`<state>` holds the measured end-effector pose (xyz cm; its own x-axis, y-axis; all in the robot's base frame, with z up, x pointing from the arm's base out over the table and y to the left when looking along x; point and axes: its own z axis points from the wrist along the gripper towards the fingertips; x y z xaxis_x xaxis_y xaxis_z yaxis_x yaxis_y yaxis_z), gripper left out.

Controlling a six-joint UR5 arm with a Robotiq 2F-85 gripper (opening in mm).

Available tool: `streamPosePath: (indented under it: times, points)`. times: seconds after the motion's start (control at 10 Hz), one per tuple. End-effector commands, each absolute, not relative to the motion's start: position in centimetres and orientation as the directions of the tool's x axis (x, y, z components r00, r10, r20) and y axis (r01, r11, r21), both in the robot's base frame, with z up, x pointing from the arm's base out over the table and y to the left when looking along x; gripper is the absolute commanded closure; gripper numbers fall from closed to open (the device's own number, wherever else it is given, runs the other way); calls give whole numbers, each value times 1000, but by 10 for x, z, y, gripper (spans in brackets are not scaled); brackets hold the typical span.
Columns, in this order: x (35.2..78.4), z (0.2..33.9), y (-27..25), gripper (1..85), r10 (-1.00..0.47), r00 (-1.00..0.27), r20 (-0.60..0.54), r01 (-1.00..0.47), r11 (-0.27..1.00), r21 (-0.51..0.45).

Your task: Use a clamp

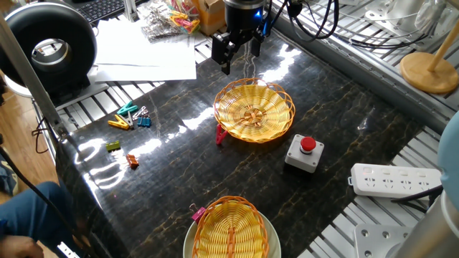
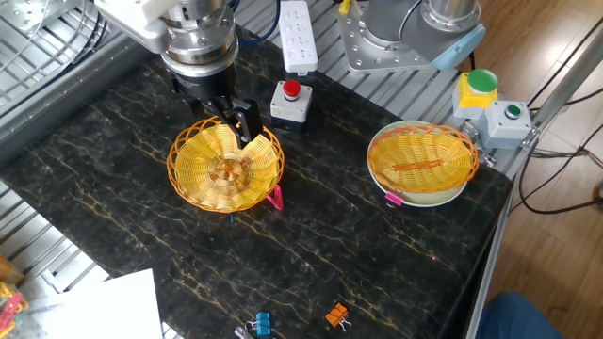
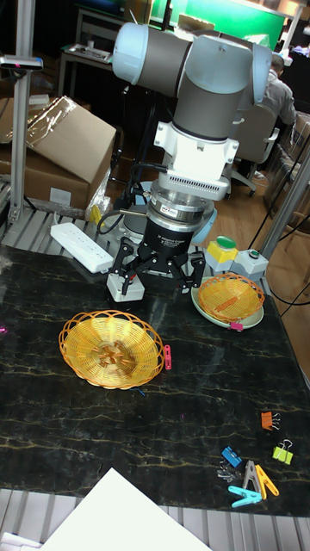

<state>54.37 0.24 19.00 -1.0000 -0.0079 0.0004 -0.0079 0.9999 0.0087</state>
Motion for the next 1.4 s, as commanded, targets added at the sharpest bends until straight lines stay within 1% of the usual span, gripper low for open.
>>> streamPosePath:
  times: [0.0, 0.1, 0.3, 0.4, 0.5, 0.6, 0.7, 0.8, 0.9, 1.0, 1.1, 1.2, 1.3]
  points:
    - [566, 188, -13, 17, -362, -931, -46, -357, 930, -91]
    - [576, 180, 6, 733, -366, -927, -81, -361, 930, -69]
    - [578, 171, 44, 670, -449, -888, -97, -445, 893, -59]
    - [579, 170, 58, 680, -506, -856, -110, -501, 863, -70]
    - [577, 169, 73, 807, -529, -840, -121, -525, 849, -65]
    - [572, 165, 81, 813, -605, -788, -116, -602, 796, -66]
    - [572, 162, 106, 820, -646, -742, -178, -650, 758, -44]
    - [570, 162, 129, 847, -659, -717, -227, -673, 740, -23]
    - [549, 161, 139, 847, -713, -671, -205, -731, 682, 22]
    - [546, 164, 121, 847, -790, -594, -152, -796, 605, -32]
    - [540, 170, 87, 847, -865, -501, -27, -859, 501, -105]
    - [529, 174, 82, 847, -878, -478, 11, -876, 475, -77]
    - [530, 176, 80, 847, -887, -461, 15, -885, 459, -83]
